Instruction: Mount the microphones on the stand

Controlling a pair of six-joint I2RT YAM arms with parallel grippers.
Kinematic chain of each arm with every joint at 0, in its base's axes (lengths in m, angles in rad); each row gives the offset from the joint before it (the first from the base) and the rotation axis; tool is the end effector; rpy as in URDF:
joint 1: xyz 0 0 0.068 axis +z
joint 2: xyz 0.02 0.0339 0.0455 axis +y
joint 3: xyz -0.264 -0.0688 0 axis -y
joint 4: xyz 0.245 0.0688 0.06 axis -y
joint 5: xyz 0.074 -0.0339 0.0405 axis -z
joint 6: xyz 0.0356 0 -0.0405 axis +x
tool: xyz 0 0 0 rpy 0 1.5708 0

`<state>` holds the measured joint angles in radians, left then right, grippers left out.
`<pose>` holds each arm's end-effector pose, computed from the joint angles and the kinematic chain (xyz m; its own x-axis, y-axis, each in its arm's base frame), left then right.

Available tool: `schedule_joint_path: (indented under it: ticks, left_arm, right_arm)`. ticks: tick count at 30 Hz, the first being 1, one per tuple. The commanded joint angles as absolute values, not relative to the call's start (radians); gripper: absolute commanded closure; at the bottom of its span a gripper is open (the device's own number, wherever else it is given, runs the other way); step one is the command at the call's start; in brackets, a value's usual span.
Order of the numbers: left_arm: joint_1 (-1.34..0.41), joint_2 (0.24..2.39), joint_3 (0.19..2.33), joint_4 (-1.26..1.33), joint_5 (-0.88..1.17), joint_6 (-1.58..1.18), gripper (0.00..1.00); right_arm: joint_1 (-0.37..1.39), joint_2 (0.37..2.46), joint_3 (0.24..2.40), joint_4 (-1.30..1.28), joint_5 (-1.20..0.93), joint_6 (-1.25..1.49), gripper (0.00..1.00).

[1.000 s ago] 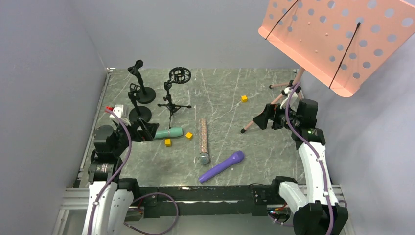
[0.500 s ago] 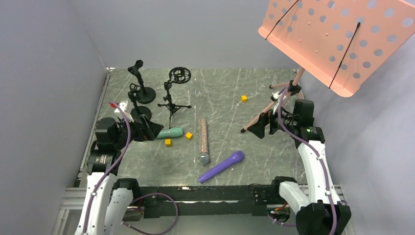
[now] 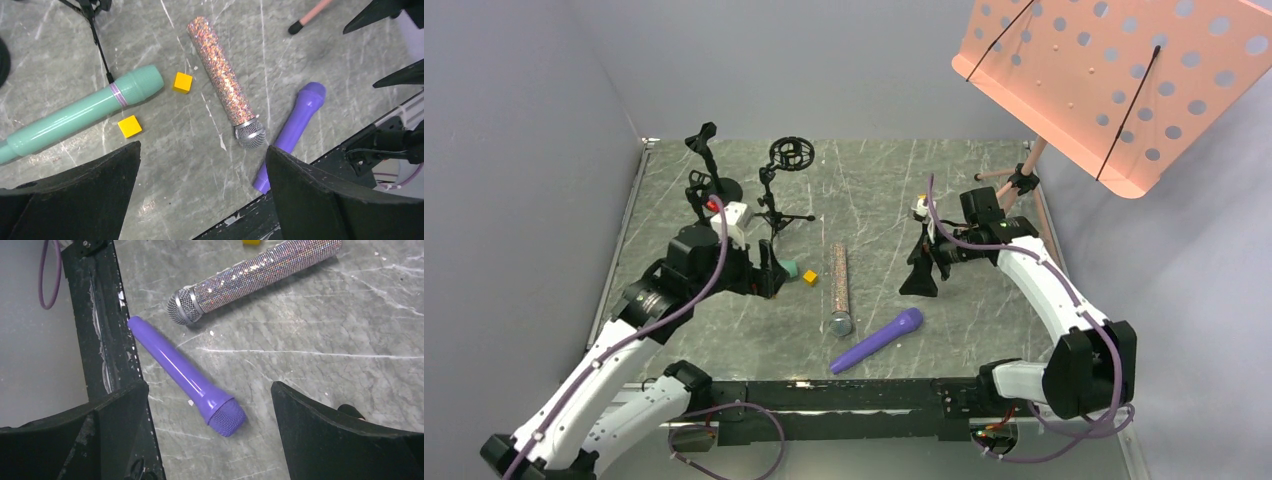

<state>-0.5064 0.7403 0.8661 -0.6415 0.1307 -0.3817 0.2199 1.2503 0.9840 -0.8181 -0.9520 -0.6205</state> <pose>0.1339 -0.0796 0.3279 -0.6163 -0.0805 -0.7834 0.3777 0.8427 -0.3837 0.2213 0.0792 0.2738 -0.4123 -0.4377 -0.7990 -0.9069 0.2809 0.3141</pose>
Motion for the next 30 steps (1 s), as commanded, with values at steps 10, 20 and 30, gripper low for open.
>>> schedule_joint_path:
  ticks: [10,20,30]
  left_arm:
    - [-0.680,1.138,0.958,-0.414,-0.012,-0.637,0.01]
    - [-0.793,1.595,1.336,-0.702,-0.275,-0.868,0.01]
    - [-0.804,1.829,1.452,-0.660,-0.207,-0.776,0.15]
  right_arm:
    - [0.224,1.269,0.946,-0.725,-0.915,-0.588,0.00]
    - [0.224,1.261,0.952,-0.700,-0.869,-0.547,0.00]
    - [0.224,1.278,0.953,-0.689,-0.850,-0.529,0.00]
